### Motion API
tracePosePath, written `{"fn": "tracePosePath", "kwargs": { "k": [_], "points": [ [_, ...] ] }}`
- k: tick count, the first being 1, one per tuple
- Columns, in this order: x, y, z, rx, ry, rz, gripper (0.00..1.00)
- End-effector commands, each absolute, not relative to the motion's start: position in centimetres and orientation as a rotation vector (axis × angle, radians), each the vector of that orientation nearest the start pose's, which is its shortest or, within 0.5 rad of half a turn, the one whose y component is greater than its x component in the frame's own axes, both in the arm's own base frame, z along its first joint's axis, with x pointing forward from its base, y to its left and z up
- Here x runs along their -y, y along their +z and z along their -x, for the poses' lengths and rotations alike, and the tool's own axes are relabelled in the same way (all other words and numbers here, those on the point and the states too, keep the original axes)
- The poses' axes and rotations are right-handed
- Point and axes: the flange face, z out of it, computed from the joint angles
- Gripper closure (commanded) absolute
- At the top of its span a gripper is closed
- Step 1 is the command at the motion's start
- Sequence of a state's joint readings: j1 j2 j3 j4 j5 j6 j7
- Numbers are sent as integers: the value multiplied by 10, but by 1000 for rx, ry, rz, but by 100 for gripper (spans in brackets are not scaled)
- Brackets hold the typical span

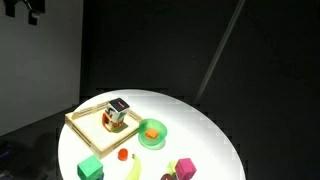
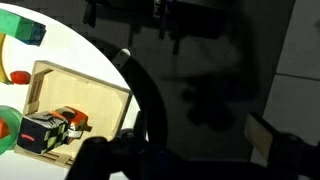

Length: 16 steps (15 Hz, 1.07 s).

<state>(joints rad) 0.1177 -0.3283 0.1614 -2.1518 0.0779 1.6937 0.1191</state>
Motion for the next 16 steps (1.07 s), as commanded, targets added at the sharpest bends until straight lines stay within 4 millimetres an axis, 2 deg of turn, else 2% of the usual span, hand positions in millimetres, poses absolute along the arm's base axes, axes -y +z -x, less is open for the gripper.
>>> {"fn": "tracePosePath", "kwargs": {
  "k": [1,9,16],
  "points": [
    [-135,524,-422,209,214,3129,0],
    [-134,524,-424,200,211,3130,0],
    [-111,522,-435,87,181,3141,0]
  ]
}}
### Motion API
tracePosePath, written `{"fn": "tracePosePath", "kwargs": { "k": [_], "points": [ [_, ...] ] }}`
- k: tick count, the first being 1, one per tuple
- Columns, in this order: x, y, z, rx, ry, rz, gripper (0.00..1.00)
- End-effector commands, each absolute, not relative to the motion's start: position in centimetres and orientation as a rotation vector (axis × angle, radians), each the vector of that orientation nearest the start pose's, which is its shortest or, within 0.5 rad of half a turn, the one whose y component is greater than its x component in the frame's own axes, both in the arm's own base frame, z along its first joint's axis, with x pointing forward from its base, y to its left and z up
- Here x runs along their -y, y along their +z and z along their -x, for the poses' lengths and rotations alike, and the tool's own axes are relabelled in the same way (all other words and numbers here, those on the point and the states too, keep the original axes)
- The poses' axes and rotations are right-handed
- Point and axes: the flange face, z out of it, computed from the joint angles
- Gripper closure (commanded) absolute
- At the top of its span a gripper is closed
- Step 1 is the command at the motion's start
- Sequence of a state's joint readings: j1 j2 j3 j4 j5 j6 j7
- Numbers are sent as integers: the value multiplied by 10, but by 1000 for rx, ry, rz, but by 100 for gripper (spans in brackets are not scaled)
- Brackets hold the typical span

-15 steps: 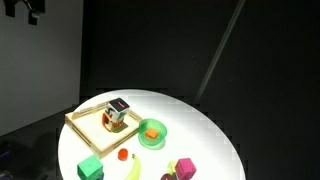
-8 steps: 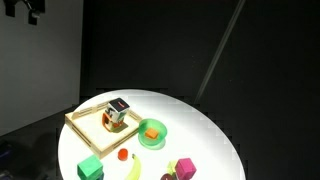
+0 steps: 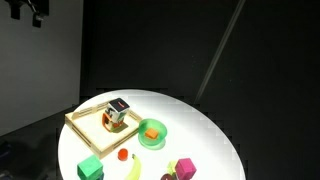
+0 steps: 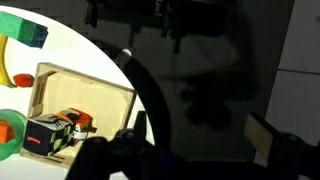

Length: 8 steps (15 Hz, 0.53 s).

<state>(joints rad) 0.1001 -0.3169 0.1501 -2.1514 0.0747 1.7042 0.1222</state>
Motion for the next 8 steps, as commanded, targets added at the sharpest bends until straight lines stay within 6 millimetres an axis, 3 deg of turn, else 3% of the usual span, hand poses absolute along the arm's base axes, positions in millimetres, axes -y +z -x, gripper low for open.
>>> {"fn": "tracePosePath", "kwargs": {
  "k": [1,8],
  "points": [
    [-105,522,-437,63,167,3146,0],
    [-66,508,-460,-120,-34,3172,0]
  ]
}}
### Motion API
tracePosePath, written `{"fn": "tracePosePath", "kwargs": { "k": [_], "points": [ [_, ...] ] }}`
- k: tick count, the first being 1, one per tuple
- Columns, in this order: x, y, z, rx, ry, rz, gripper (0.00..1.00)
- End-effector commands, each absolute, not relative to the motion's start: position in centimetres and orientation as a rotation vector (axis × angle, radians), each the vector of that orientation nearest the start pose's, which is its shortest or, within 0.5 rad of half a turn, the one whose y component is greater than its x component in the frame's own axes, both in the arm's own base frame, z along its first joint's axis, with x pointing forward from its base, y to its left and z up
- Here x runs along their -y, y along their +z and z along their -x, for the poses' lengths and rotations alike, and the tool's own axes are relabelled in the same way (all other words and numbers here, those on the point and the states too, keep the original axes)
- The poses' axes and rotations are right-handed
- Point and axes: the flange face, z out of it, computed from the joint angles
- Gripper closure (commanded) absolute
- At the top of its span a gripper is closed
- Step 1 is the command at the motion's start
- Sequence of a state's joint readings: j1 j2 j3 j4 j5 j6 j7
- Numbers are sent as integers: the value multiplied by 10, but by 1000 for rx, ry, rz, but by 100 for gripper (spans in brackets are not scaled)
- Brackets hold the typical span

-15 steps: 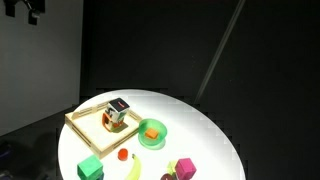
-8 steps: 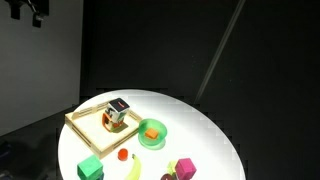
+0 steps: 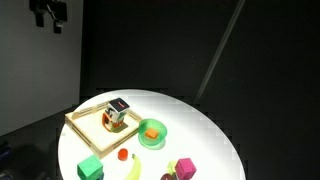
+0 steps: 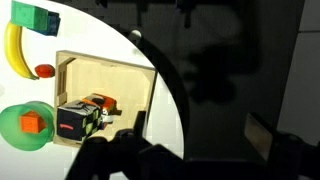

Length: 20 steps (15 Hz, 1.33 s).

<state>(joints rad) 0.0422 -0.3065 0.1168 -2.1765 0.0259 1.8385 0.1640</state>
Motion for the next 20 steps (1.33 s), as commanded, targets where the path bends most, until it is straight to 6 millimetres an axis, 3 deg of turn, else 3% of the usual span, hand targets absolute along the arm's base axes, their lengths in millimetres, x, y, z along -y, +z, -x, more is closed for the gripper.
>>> {"fn": "tracePosePath", "kwargs": {
  "k": [1,5,10,20],
  "points": [
    [-61,503,-464,-141,-75,3173,0],
    [-44,485,-477,-235,-185,3159,0],
    [-15,473,-479,-416,-293,3115,0],
    [56,446,-461,-743,-137,3151,0]
  ]
}}
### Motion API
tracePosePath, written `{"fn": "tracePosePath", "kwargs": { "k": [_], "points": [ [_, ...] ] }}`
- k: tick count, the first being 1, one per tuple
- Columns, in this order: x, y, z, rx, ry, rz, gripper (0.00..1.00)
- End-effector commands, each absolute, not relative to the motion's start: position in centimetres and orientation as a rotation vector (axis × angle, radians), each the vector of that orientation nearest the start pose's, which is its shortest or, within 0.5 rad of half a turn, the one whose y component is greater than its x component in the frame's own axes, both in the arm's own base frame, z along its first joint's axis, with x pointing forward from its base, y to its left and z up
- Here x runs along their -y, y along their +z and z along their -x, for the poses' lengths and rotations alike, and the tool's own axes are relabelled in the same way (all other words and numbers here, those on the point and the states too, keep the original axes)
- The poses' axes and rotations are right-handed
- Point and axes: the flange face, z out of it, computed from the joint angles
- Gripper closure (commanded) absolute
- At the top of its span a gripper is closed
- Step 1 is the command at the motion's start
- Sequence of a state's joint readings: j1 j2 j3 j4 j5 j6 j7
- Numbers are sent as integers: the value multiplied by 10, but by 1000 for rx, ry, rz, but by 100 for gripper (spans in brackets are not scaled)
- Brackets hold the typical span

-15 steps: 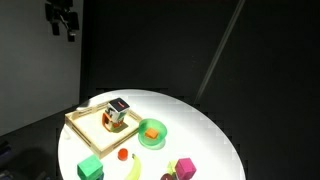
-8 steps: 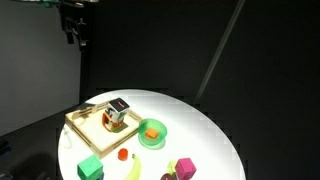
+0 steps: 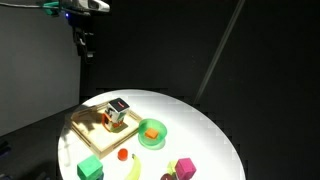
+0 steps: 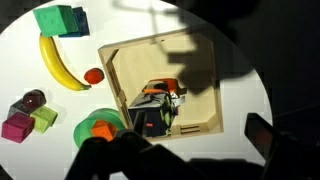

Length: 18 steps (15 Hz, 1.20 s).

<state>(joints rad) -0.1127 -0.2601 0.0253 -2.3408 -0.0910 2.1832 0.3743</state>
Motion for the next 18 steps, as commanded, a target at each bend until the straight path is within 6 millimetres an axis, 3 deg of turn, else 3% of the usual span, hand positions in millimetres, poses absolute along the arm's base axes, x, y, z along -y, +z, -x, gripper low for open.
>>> {"fn": "tracePosePath", "kwargs": {
  "k": [1,10,18],
  "points": [
    [58,445,-460,-755,-105,3147,0],
    [58,439,-461,-729,-68,3139,0],
    [93,439,-446,-791,-108,3097,0]
  ]
}}
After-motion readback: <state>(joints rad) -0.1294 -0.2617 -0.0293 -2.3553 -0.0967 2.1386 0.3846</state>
